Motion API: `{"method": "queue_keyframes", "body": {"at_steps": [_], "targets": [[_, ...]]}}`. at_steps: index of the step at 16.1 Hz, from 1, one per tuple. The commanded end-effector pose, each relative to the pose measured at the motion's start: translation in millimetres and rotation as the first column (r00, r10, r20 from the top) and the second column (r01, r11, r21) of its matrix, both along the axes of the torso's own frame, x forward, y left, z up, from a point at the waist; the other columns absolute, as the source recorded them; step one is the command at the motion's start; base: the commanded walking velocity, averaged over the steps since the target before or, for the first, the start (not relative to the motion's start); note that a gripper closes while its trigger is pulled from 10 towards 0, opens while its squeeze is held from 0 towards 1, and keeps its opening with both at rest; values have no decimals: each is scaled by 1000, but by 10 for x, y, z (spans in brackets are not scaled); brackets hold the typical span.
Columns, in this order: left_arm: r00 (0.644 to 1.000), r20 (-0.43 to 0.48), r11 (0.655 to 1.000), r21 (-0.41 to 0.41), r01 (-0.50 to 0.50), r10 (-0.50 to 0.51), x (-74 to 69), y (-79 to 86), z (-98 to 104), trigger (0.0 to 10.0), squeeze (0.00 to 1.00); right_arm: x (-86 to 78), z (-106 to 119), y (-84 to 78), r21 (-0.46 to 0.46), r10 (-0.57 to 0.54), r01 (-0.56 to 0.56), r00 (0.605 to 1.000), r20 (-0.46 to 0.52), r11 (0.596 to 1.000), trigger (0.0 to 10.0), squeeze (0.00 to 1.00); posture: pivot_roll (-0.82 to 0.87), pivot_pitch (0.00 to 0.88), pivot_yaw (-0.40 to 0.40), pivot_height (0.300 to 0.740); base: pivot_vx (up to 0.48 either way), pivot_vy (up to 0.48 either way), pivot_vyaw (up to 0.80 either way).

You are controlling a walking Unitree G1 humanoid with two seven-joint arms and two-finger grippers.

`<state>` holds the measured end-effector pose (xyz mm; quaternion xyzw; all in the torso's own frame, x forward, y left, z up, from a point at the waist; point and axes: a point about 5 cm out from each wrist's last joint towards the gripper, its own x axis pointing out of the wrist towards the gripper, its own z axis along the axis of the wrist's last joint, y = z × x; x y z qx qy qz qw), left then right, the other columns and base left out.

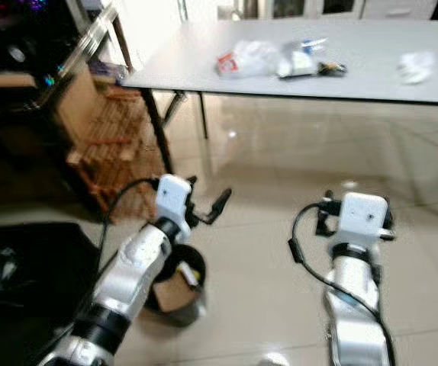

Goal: Picking trash to rubbish bin

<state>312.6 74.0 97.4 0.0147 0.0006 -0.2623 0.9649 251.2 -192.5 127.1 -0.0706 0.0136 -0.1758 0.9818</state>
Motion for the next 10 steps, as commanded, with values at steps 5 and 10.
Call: {"method": "queue_keyframes", "body": {"at_steps": [5,10], "targets": [[1000,8,1000,9,-17,17,34,6,14,10000,0,23,62,67,-3,37,-37,999,18,999,10000,0,-170,64,115,740,0,-480,0],[1000,3,999,18,-28,28,42,21,-7,10000,0,48,70,125,7,63,-63,998,20,998,10000,0,-165,65,116,740,0,-480,0]]}}
